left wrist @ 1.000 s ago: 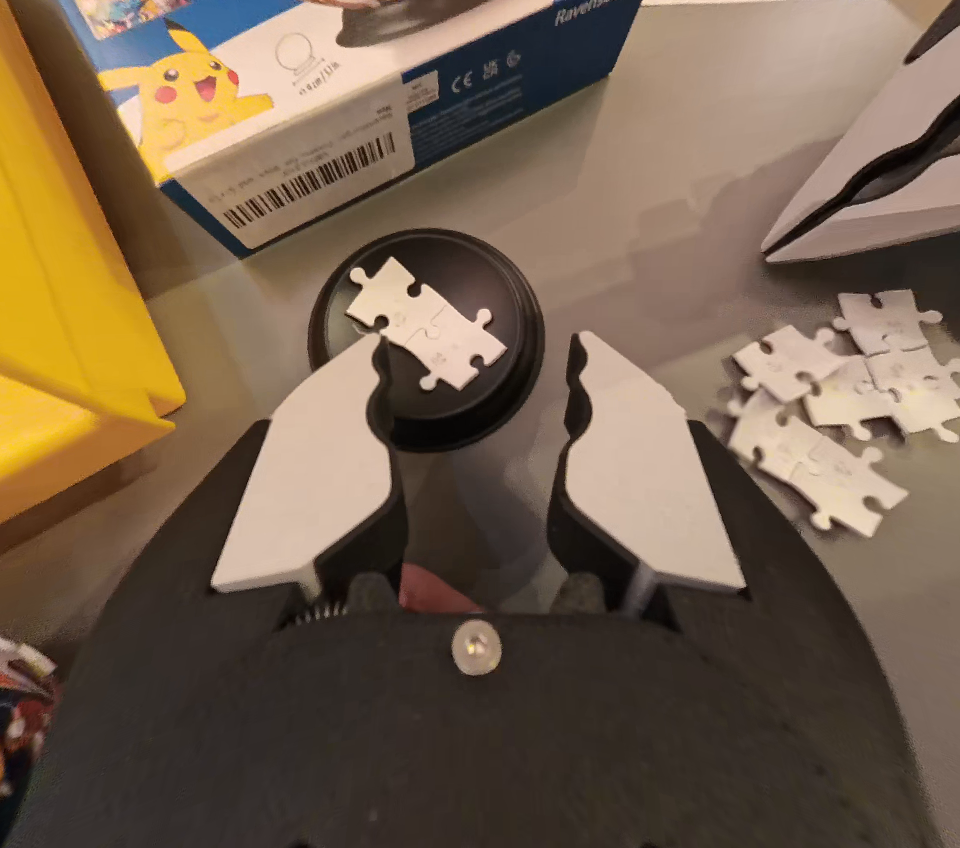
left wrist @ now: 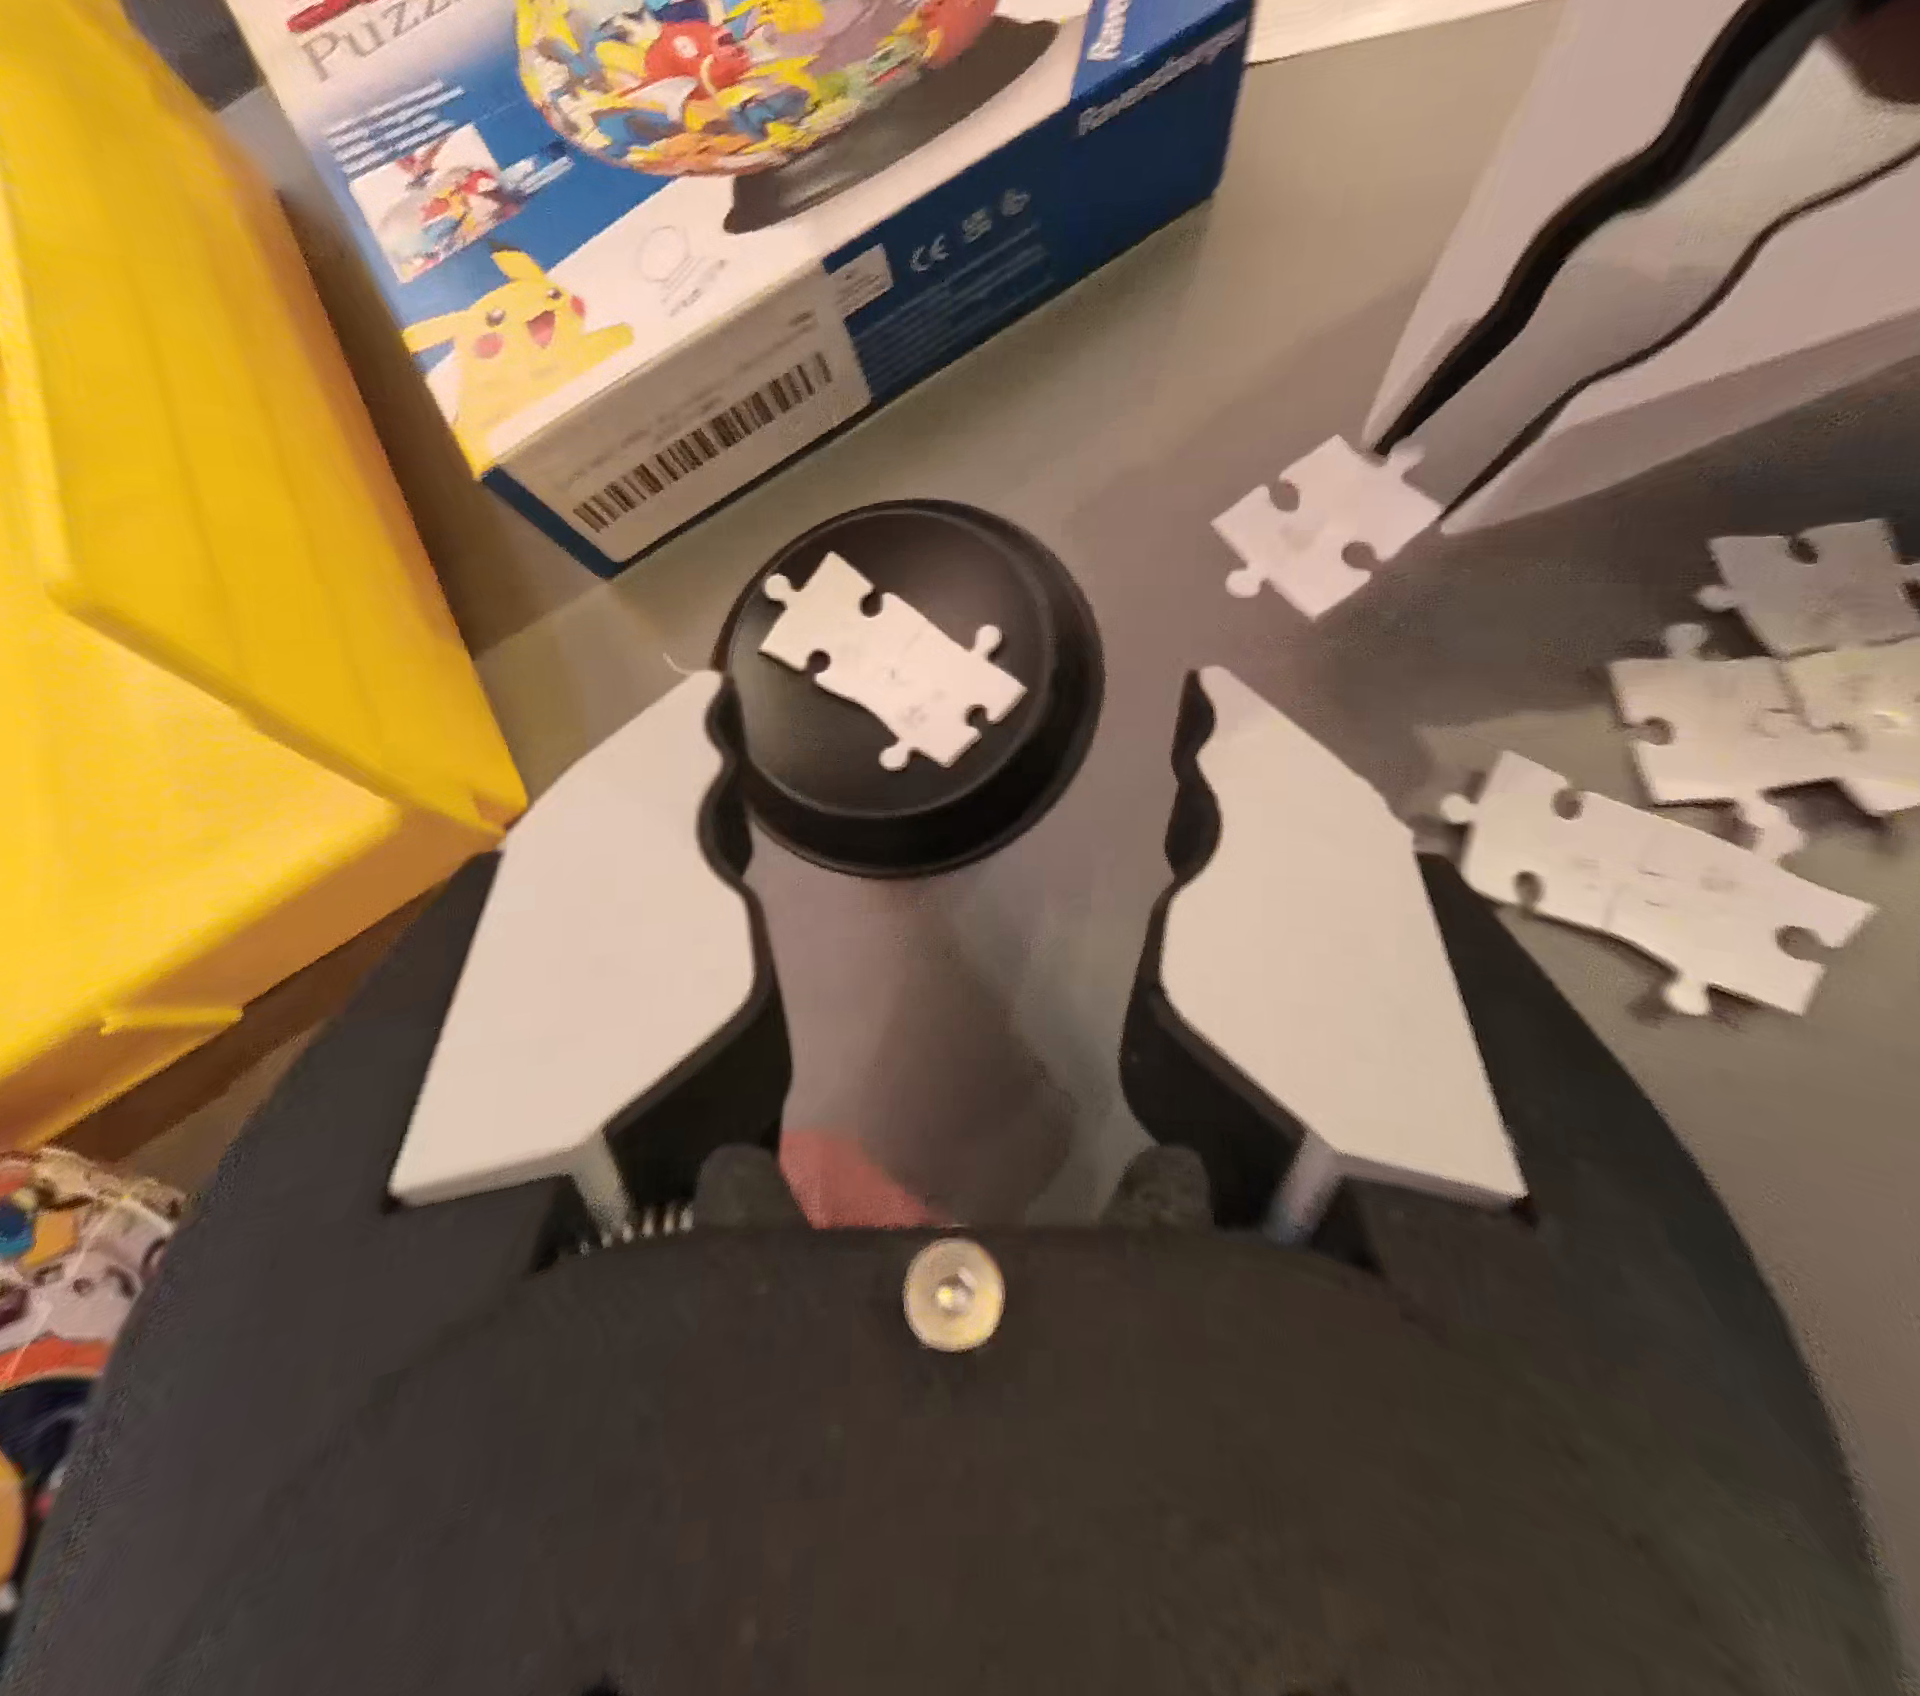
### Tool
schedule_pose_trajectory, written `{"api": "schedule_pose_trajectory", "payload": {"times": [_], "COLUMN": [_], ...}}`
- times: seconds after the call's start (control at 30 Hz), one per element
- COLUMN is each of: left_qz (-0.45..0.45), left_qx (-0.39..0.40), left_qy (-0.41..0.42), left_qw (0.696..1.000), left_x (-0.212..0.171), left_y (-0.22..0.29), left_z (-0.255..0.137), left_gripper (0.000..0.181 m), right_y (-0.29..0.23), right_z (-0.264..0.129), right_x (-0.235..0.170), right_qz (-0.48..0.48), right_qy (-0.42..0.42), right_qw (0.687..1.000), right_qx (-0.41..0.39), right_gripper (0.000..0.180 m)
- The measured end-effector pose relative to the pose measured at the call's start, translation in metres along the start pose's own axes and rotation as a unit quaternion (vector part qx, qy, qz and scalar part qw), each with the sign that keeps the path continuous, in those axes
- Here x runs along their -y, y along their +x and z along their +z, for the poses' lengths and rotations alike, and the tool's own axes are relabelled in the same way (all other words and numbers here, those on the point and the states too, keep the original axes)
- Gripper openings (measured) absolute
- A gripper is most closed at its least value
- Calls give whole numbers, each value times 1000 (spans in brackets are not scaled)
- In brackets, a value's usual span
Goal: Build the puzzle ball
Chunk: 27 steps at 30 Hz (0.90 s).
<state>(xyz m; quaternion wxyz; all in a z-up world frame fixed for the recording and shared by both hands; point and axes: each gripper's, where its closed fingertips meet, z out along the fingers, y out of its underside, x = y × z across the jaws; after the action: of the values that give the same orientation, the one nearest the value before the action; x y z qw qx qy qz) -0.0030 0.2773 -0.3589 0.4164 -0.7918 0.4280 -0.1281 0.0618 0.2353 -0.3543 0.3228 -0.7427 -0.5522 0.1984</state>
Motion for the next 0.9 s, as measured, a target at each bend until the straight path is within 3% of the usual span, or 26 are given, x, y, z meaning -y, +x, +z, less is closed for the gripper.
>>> {"api": "schedule_pose_trajectory", "payload": {"times": [0.03,0.1,0.23,0.4,0.7,0.9], "left_qz": [1,7,-8,-29,71,70], "left_qx": [-4,-6,-3,-54,-158,-171], "left_qy": [-12,-57,-74,-83,-68,-28], "left_qw": [1000,998,997,995,983,982], "left_x": [-3,-13,-16,-14,-18,-17], "left_y": [-1,-3,-11,-8,35,42], "left_z": [4,16,33,42,26,-1], "left_gripper": [83,100,98,88,88,88], "right_y": [6,16,27,27,5,-16], "right_z": [1,2,5,7,-2,8], "right_x": [3,10,22,16,12,11], "right_qz": [-14,-34,-46,-39,-95,-160], "right_qy": [-9,-15,-15,-20,-66,-123], "right_qw": [1000,999,998,997,980,950], "right_qx": [7,21,36,56,160,240], "right_gripper": [13,13,13,13,13,13]}}
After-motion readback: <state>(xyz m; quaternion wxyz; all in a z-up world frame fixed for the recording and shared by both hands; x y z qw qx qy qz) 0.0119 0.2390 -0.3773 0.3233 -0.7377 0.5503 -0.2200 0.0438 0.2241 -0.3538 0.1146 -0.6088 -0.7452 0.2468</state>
